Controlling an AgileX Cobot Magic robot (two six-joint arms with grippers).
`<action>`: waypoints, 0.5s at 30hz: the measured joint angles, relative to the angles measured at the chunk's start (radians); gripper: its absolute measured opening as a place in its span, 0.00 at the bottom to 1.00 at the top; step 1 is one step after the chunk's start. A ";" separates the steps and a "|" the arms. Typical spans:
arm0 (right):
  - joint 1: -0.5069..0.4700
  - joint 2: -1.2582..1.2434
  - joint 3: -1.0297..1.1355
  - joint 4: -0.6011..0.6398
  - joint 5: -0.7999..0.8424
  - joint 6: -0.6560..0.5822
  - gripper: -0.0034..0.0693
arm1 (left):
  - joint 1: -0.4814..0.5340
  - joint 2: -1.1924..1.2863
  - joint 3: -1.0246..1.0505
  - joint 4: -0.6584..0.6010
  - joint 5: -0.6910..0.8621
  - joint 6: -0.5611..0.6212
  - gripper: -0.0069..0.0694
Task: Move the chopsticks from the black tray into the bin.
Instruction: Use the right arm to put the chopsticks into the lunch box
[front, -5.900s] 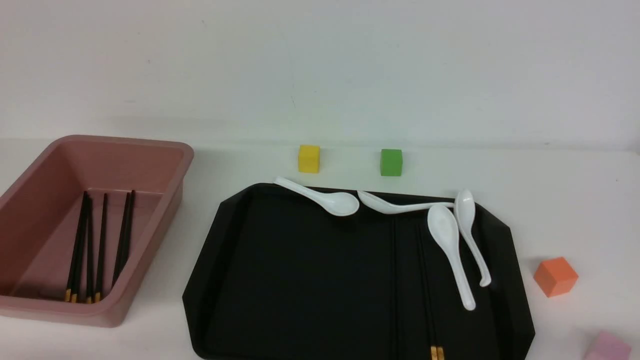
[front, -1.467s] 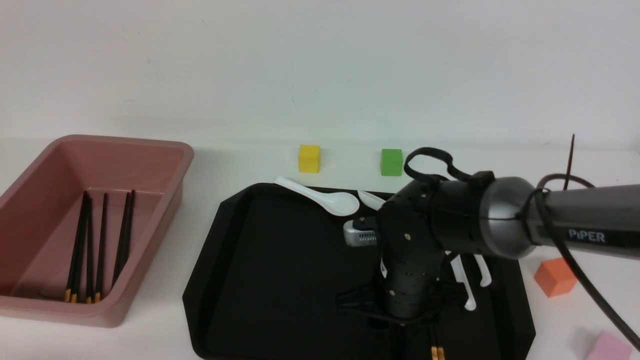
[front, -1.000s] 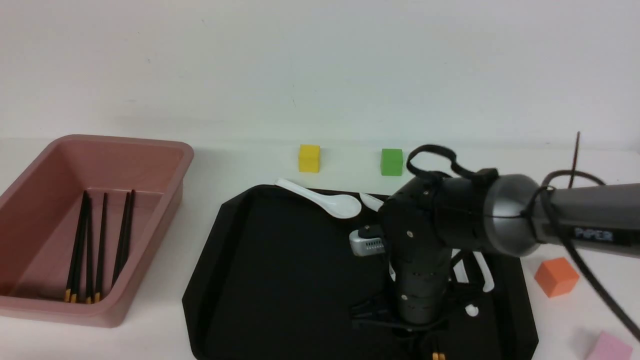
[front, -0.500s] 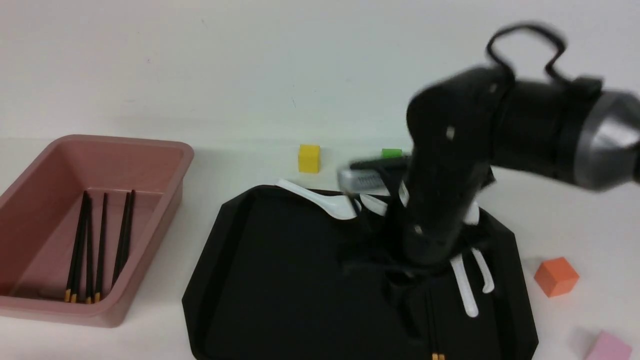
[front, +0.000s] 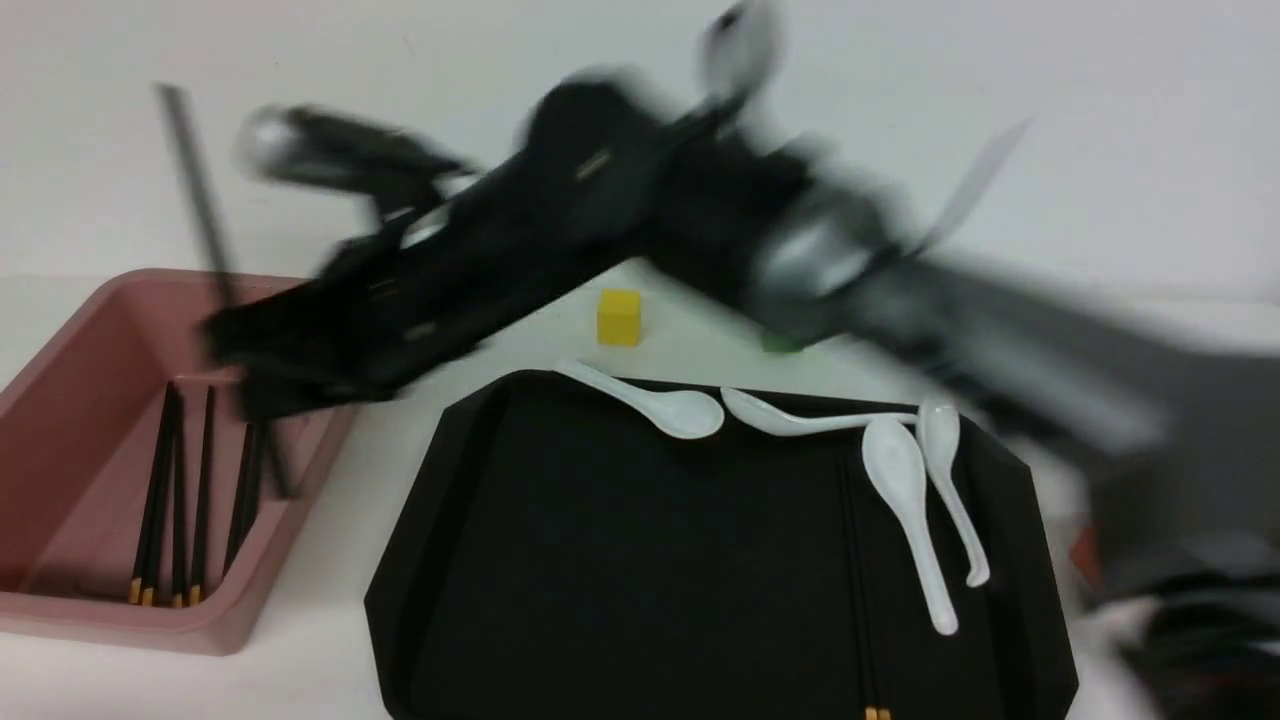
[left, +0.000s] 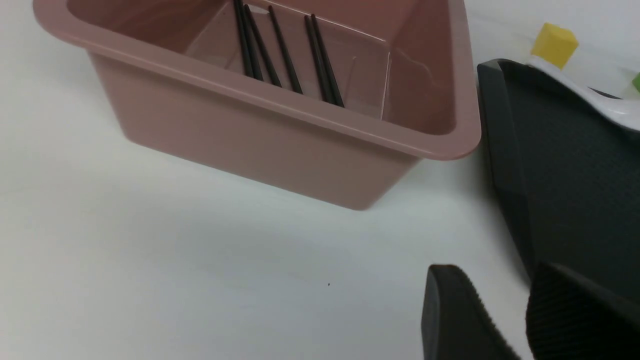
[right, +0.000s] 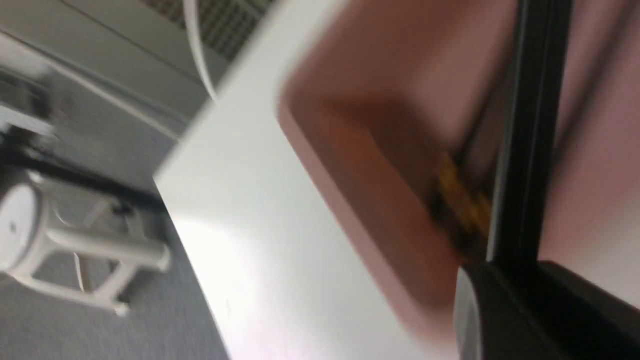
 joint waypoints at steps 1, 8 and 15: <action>0.011 0.049 -0.041 0.034 -0.042 -0.023 0.20 | 0.000 0.000 0.000 0.000 0.000 0.000 0.40; 0.034 0.273 -0.191 0.151 -0.235 -0.067 0.22 | 0.000 0.000 0.000 0.000 0.000 0.000 0.40; 0.034 0.294 -0.200 0.101 -0.199 -0.071 0.48 | 0.000 0.000 0.000 0.000 0.000 0.000 0.40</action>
